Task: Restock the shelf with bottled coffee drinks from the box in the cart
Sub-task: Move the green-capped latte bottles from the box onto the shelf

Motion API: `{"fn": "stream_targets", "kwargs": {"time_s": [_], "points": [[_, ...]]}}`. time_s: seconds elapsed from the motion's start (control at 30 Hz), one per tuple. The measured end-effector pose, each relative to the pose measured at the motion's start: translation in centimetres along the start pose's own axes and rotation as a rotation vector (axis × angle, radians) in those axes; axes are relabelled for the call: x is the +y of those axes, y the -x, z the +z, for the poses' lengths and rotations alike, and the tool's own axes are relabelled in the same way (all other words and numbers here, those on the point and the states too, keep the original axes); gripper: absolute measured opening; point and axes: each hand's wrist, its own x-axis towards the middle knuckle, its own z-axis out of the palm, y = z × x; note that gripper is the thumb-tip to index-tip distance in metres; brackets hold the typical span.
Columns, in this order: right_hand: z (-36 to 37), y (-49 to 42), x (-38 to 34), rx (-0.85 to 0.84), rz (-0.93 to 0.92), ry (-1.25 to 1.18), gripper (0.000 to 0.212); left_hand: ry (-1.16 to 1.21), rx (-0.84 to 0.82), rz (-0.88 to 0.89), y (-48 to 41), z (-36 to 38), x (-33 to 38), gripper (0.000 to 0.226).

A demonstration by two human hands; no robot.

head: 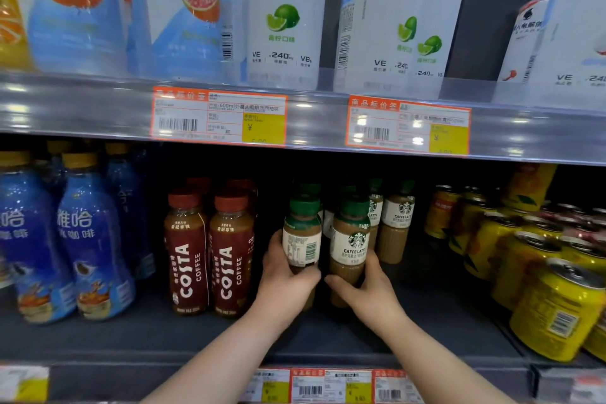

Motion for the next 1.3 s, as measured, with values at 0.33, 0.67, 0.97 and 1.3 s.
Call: {"fn": "stream_targets", "kwargs": {"time_s": [0.33,0.67,0.97,1.3], "points": [[0.0,-0.1,0.2,-0.013,-0.013,-0.011,0.056,-0.101,0.004,-0.030,0.5,-0.2,-0.8,0.081],[0.0,-0.1,0.2,-0.017,0.002,-0.040,0.061,-0.159,-0.029,-0.042,0.2,0.0,-1.2,0.081],[0.0,0.1,-0.1,-0.029,-0.025,-0.011,0.064,-0.134,0.004,-0.040,-0.1,0.0,-1.5,0.056],[0.3,-0.1,0.3,-0.011,-0.028,0.045,0.067,-0.173,-0.016,-0.047,-0.6,0.2,-1.8,0.065]]}}
